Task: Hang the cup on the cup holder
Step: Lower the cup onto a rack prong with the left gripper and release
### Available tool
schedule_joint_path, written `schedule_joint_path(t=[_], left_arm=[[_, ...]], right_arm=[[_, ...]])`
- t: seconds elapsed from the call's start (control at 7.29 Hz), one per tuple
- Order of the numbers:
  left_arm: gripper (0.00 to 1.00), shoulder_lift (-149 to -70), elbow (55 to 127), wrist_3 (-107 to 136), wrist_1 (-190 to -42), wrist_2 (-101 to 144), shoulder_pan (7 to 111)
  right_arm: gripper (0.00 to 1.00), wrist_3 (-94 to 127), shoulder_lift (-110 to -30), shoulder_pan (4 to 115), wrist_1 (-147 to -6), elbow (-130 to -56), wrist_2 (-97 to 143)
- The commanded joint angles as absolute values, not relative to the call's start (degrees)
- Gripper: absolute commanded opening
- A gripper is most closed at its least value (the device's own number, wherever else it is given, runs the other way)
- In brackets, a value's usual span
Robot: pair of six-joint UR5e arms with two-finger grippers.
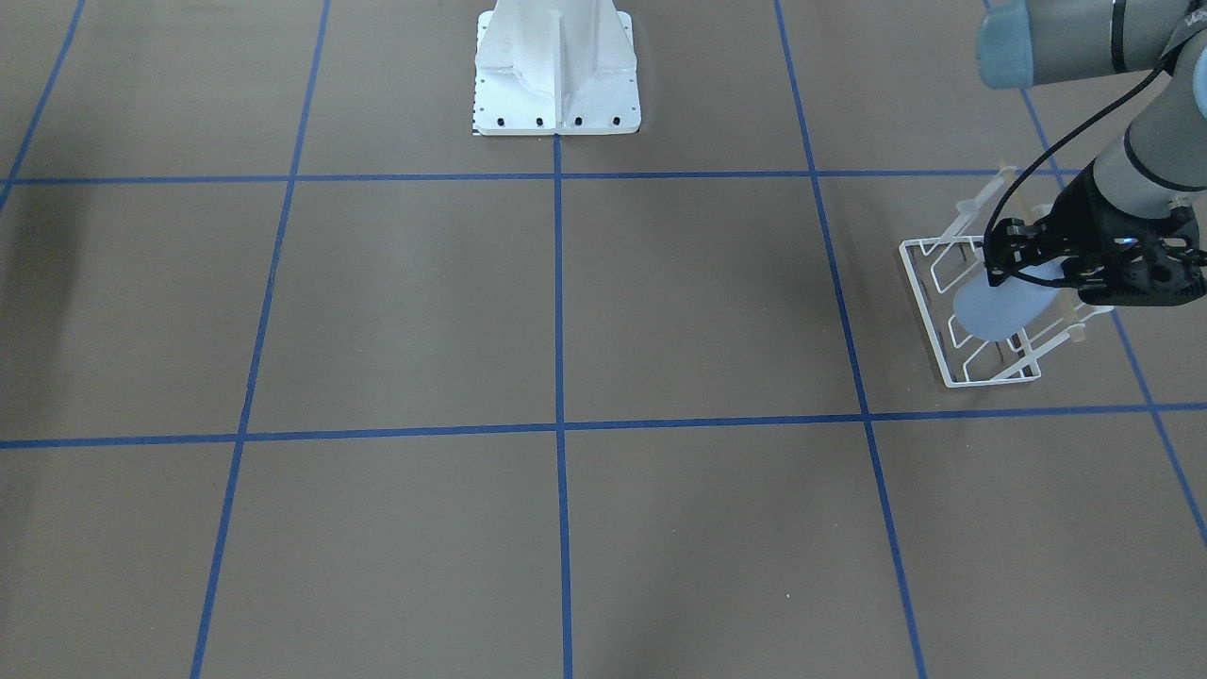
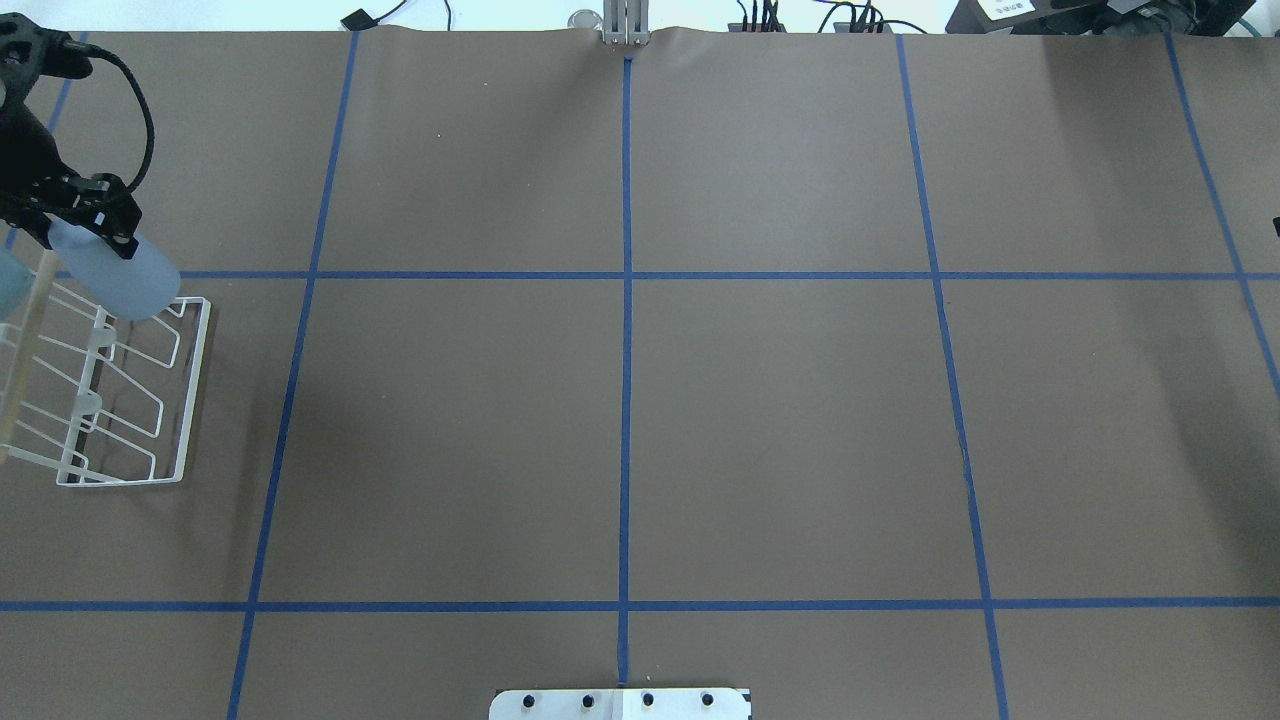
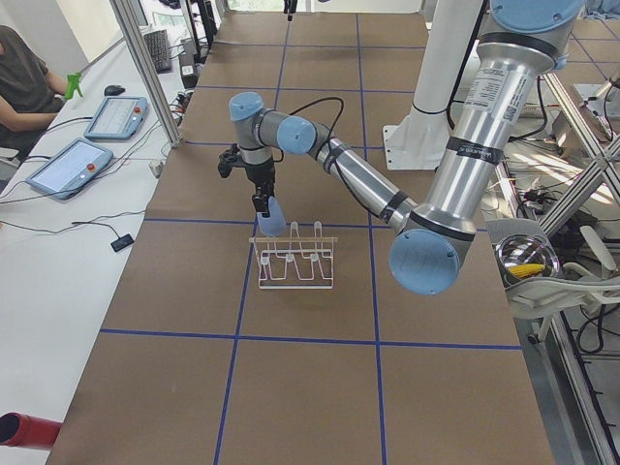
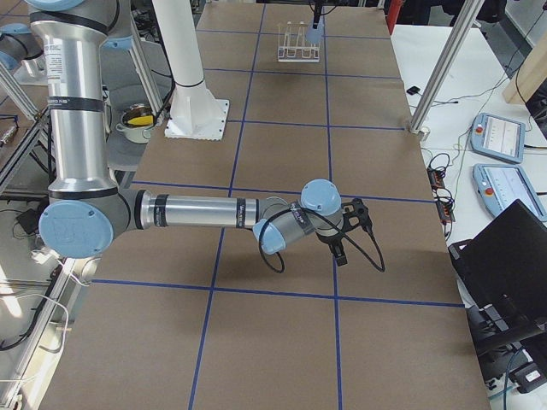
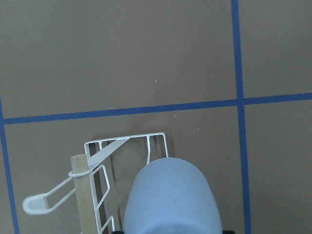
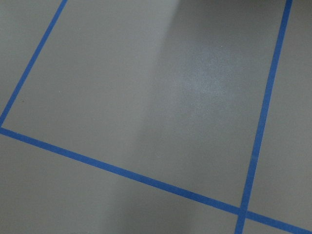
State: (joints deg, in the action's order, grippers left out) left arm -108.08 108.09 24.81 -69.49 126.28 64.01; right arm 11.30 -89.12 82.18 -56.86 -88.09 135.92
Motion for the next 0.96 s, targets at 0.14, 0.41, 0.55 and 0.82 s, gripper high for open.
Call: schedule_joint_path(t=[0.14,0.41,0.55,0.82], left_arm=[[0.0,-108.0,105.6,24.7,-70.7,125.9,63.2],[0.55,-107.7,105.1,24.7,-71.2,125.9,62.8],[0.97,-107.7,104.8,24.7,-72.5,125.9,62.7],[0.98,-107.6,104.7,24.8,-74.4,126.5,62.8]], right_arm=[[1.0,11.3,-89.1,82.2,-56.9,-88.2,136.0],[1.0,11.3,-89.1,82.2,-56.9,-88.3,136.1],[1.0,11.3,-89.1,82.2,-56.9,-88.4,136.2],[1.0,11.3,-89.3,82.3,-56.7,-89.4,136.8]])
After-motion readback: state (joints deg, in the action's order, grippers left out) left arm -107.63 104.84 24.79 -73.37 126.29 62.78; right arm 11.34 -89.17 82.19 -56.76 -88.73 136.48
